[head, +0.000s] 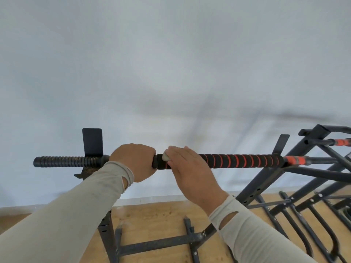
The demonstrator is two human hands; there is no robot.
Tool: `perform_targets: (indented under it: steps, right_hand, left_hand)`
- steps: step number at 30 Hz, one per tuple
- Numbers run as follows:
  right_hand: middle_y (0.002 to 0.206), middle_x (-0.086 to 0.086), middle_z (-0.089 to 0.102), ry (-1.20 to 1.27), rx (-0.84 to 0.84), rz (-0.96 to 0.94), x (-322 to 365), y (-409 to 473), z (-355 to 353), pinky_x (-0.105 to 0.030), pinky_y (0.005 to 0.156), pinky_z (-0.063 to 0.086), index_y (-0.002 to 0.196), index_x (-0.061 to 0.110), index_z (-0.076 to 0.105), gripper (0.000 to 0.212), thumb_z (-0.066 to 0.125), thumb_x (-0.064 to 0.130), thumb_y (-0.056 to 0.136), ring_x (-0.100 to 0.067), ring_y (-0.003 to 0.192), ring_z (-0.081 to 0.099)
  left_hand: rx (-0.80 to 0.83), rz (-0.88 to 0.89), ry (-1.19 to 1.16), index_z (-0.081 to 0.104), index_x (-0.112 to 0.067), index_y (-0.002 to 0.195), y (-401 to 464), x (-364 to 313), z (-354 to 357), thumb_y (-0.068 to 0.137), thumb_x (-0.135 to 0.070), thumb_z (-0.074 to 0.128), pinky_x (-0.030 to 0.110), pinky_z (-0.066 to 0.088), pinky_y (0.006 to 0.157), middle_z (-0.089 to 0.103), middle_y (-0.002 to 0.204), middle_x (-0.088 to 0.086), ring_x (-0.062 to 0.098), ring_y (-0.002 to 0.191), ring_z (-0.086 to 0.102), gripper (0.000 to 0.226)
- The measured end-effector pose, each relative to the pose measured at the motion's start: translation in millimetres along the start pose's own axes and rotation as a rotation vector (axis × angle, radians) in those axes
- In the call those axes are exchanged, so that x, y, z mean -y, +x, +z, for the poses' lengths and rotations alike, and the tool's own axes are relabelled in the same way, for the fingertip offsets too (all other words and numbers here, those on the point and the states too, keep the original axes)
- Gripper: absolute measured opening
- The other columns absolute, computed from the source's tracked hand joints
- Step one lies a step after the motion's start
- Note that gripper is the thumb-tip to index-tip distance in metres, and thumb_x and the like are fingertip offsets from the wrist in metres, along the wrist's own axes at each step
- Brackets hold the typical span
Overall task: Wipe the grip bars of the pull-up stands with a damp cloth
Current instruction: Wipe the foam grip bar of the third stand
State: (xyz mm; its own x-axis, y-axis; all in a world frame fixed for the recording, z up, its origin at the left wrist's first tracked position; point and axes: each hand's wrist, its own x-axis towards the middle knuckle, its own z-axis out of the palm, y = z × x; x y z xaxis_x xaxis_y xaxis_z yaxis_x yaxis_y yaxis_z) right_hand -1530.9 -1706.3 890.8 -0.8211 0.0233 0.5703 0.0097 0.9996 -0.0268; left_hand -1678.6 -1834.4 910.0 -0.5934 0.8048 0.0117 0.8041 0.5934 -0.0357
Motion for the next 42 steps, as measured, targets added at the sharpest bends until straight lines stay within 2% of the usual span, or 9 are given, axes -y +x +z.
perform_targets:
  steps: [4,8,16,19,22,29,36,39,42]
  right_hand:
    - [0.115,0.001,0.073,-0.199,0.237,0.005,-50,-5,-34,-0.04,0.109,0.05,0.119,0.017,0.068,0.036,0.062,0.001,0.087,-0.022,0.101,0.069]
    - [0.088,0.013,0.061,-0.42,0.541,0.27,-82,-8,-75,-0.031,0.081,0.053,0.113,0.033,0.061,0.028,0.054,0.013,0.094,-0.013,0.081,0.06]
    - [0.074,0.002,0.062,-0.124,0.167,0.35,51,38,-1,-0.033,0.062,0.039,0.081,0.02,0.06,0.02,0.055,0.001,0.078,-0.026,0.069,0.06]
    - [0.088,0.0,0.068,0.031,-0.086,0.114,45,23,15,-0.033,0.074,0.047,0.091,0.014,0.066,0.018,0.055,0.002,0.085,-0.023,0.079,0.061]
    - [0.122,0.0,0.073,-0.063,-0.011,-0.055,-10,-6,-9,-0.038,0.096,0.053,0.112,0.017,0.072,0.032,0.058,0.004,0.086,-0.022,0.107,0.068]
    - [0.077,0.012,0.06,-0.545,0.472,0.376,-88,-21,-84,-0.027,0.068,0.046,0.102,0.034,0.061,0.02,0.061,0.018,0.092,-0.011,0.068,0.057]
    - [0.071,0.004,0.063,-0.062,-0.007,0.398,28,13,-12,-0.037,0.068,0.053,0.079,0.02,0.061,0.018,0.058,0.005,0.088,-0.021,0.068,0.06]
    - [0.106,0.0,0.074,-0.002,-0.061,0.186,32,4,6,-0.041,0.1,0.05,0.103,0.016,0.069,0.02,0.054,0.007,0.092,-0.021,0.101,0.066]
    - [0.099,0.005,0.072,-0.203,0.033,0.176,-13,-10,-24,-0.04,0.096,0.054,0.103,0.019,0.067,0.02,0.06,0.008,0.088,-0.018,0.091,0.064]
  left_hand:
    - [0.022,-0.015,-0.03,0.054,-0.025,0.081,-2,1,-1,0.091,-0.04,0.047,0.028,0.039,0.055,0.062,0.073,-0.007,0.015,0.059,0.054,0.019]
    - [0.023,-0.01,-0.041,0.05,-0.025,0.078,-3,1,-2,0.092,-0.037,0.047,0.028,0.04,0.056,0.06,0.072,-0.007,0.014,0.058,0.051,0.019]
    - [0.032,-0.033,-0.04,0.055,-0.025,0.076,-4,0,-4,0.088,-0.027,0.043,0.029,0.043,0.06,0.06,0.071,-0.008,0.018,0.064,0.056,0.018]
    - [0.05,-0.023,-0.053,0.058,-0.025,0.077,-3,0,-5,0.09,-0.031,0.041,0.03,0.043,0.061,0.062,0.072,-0.008,0.017,0.065,0.059,0.022]
    - [0.04,-0.005,-0.052,0.055,-0.024,0.078,1,2,-2,0.09,-0.04,0.047,0.029,0.043,0.059,0.062,0.073,-0.007,0.016,0.062,0.058,0.022]
    - [0.045,0.002,-0.069,0.051,-0.024,0.075,2,4,0,0.09,-0.039,0.049,0.029,0.042,0.058,0.061,0.072,-0.006,0.015,0.059,0.054,0.021]
    - [0.082,-0.004,-0.047,0.051,-0.024,0.072,5,4,-2,0.09,-0.042,0.046,0.027,0.039,0.054,0.059,0.068,-0.007,0.015,0.057,0.053,0.026]
    - [0.097,-0.006,-0.059,0.053,-0.023,0.073,6,4,-3,0.089,-0.045,0.046,0.028,0.043,0.057,0.061,0.069,-0.006,0.016,0.061,0.057,0.029]
    - [0.125,0.011,-0.101,0.058,-0.025,0.08,7,6,-3,0.088,-0.048,0.05,0.029,0.051,0.063,0.067,0.075,-0.006,0.017,0.067,0.064,0.026]
